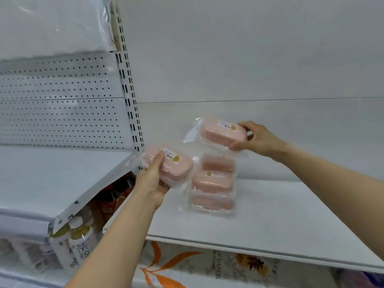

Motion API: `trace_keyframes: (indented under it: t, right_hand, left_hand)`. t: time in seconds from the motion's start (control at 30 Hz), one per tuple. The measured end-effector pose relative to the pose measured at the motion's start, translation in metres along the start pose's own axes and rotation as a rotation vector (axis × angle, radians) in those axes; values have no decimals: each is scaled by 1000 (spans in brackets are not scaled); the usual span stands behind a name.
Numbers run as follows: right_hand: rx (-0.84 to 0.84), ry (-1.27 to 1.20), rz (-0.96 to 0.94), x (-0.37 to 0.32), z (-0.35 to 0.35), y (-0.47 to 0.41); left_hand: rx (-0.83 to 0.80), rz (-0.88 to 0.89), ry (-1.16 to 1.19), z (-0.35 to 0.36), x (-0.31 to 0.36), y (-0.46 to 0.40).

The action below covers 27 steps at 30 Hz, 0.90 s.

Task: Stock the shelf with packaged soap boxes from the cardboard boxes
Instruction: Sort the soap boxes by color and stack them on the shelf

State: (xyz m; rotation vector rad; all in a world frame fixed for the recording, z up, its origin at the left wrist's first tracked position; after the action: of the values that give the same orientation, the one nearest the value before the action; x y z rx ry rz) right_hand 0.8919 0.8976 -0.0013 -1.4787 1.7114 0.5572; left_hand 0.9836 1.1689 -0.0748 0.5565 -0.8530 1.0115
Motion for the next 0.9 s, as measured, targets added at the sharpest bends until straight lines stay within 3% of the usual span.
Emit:
trace_keyframes:
  t: [0.13, 0.3, 0.43, 0.5, 0.57, 0.63, 0.7, 0.77, 0.83, 0.9]
  right_hand:
    - [-46, 20, 59, 31, 10, -43]
    - [-219, 105, 142, 58, 33, -64]
    - [-239, 132, 152, 61, 37, -65]
    - [-205, 274, 175, 60, 36, -61]
    - [-73, 337, 106, 46, 33, -49]
    - [7, 178, -88, 16, 38, -30]
    - [-81, 82, -233, -14, 53, -8]
    - [-183, 210, -274, -32, 71, 9]
    - [-143, 340, -322, -37, 78, 14]
    - [-80, 295, -326, -32, 72, 16]
  left_hand:
    - [28, -23, 35, 0, -13, -10]
    - [38, -31, 65, 0, -21, -12]
    - [21, -36, 66, 3, -23, -10]
    - [18, -29, 70, 6, -22, -9]
    - [23, -13, 76, 10, -22, -7]
    - [21, 0, 81, 17, -21, -6]
    - [9, 7, 79, 30, -22, -5]
    - [-29, 15, 63, 48, -23, -1]
    - [-94, 23, 44, 65, -23, 6]
    - [-134, 36, 11, 70, -24, 12]
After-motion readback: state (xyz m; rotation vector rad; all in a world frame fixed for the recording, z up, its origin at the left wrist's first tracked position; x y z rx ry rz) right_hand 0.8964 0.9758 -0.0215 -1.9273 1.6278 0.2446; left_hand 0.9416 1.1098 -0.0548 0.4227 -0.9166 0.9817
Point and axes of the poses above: each hand's wrist, its own y-axis away from the middle knuckle, its own z-axis out of the palm, x = y × z, the point moved 5 cm from there along -y, towards the middle knuckle, and after that the axes turned 11 degrees about -x, right-handed, at the moved point
